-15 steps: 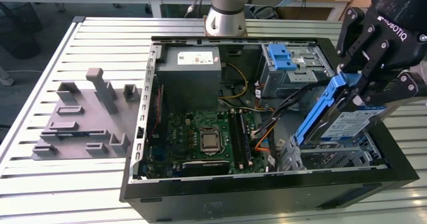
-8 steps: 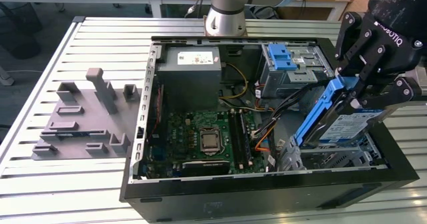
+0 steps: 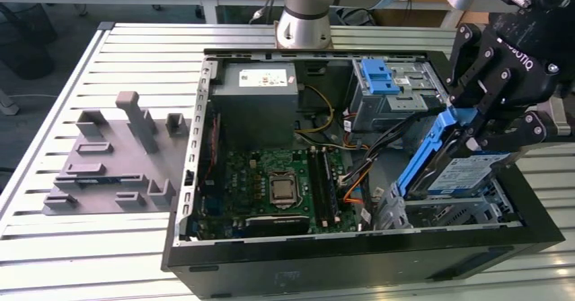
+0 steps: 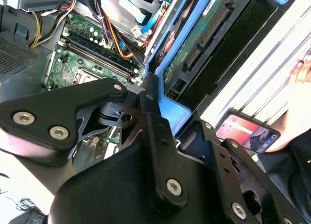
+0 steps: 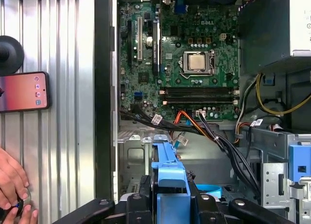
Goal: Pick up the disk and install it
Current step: 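Insert the disk into the insertion slot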
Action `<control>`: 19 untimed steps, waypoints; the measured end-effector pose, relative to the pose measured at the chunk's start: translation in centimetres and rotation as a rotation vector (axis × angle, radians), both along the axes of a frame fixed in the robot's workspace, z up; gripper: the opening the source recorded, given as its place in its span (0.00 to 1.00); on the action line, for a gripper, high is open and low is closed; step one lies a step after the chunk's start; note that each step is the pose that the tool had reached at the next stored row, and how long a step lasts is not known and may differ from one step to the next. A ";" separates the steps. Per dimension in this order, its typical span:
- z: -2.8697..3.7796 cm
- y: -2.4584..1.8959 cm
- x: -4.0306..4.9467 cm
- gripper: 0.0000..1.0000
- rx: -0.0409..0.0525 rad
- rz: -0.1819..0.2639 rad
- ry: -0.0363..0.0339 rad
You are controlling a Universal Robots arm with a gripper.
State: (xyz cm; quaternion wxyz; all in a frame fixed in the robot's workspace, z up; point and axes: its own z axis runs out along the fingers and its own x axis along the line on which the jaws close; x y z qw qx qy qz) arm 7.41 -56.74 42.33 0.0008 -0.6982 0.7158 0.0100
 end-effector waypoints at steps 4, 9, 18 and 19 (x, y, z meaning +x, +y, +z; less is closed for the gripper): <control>-0.32 0.00 0.01 0.36 0.0000 0.000 -0.0002; -0.37 -0.01 0.01 0.36 0.0008 0.000 -0.0003; 0.03 0.02 0.06 0.36 -0.0008 -0.006 0.0252; 0.02 0.02 0.09 0.36 -0.0010 -0.006 0.0271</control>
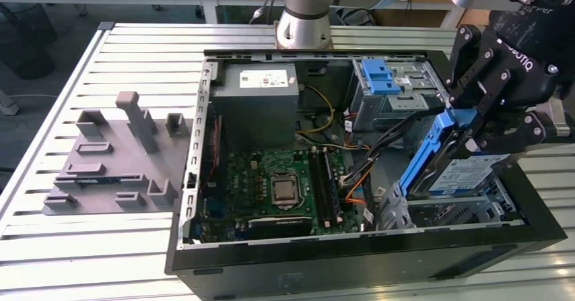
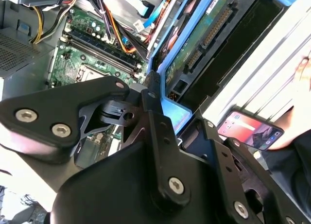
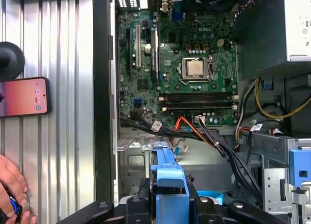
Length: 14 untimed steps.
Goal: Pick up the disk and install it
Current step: 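Insert the disk into the insertion slot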
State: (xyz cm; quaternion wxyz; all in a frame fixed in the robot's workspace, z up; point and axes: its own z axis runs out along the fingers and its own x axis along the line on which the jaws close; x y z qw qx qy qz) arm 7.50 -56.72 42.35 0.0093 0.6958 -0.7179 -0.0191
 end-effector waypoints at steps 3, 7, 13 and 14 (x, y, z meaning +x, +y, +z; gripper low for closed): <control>-0.18 0.00 0.16 0.36 0.0001 -0.002 0.0078; -0.56 0.00 0.36 0.36 0.0001 -0.002 0.0133; -1.19 0.00 0.56 0.36 0.0001 -0.003 0.0160; -1.29 0.00 0.59 0.36 0.0002 -0.003 0.0164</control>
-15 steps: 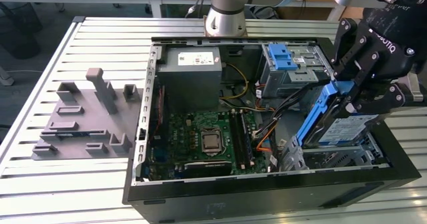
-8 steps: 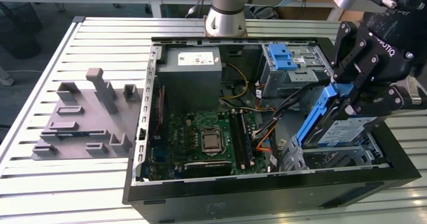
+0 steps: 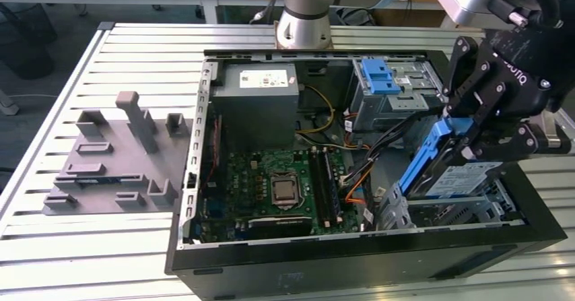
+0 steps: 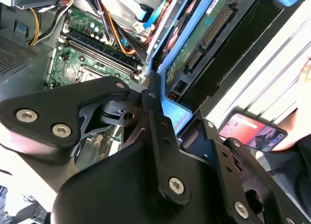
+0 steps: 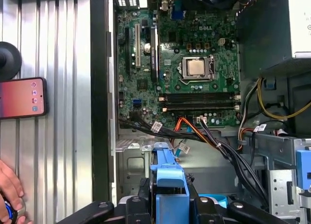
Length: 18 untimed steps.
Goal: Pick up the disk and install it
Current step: 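Insert the disk into the insertion slot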
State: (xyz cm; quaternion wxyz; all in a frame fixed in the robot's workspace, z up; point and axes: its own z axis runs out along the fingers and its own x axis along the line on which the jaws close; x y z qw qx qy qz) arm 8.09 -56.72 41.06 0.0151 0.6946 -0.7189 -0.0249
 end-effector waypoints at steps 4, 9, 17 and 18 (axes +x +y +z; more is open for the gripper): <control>-0.48 0.00 0.10 0.36 0.0000 0.000 0.0010; -1.18 0.00 0.21 0.36 -0.0001 -0.001 0.0015; -1.49 0.00 0.28 0.36 0.0000 -0.001 0.0018; -1.50 0.00 0.28 0.36 -0.0001 -0.001 0.0018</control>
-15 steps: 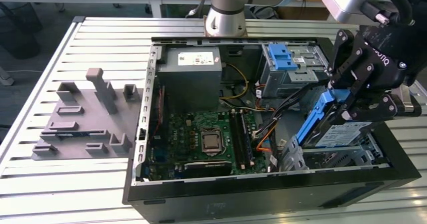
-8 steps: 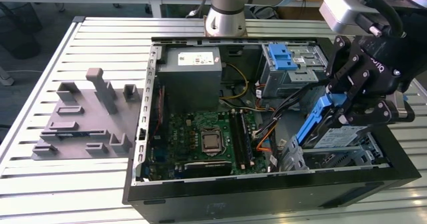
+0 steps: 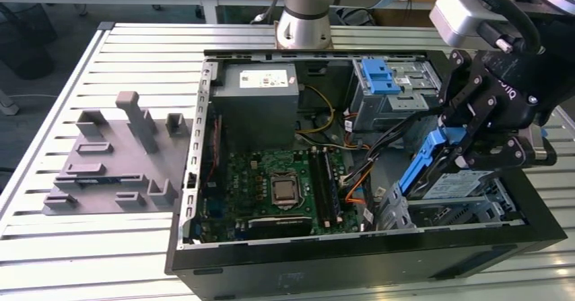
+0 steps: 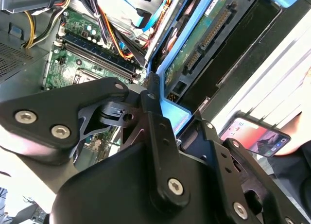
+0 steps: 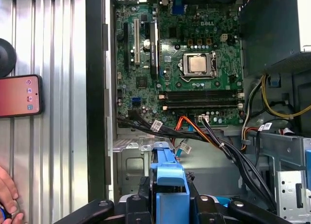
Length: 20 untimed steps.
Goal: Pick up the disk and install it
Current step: 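Insert the disk into the insertion slot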
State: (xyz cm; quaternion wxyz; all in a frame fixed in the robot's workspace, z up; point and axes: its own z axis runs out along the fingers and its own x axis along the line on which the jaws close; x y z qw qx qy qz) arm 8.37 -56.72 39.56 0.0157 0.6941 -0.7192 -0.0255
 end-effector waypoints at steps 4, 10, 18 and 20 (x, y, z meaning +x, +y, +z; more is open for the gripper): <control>-0.22 0.00 0.00 0.36 0.0002 0.000 0.0000; -0.76 0.00 0.01 0.36 0.0005 0.000 0.0000; -1.33 0.00 0.02 0.36 0.0004 0.000 0.0000; -1.40 0.00 0.02 0.36 0.0004 0.000 0.0000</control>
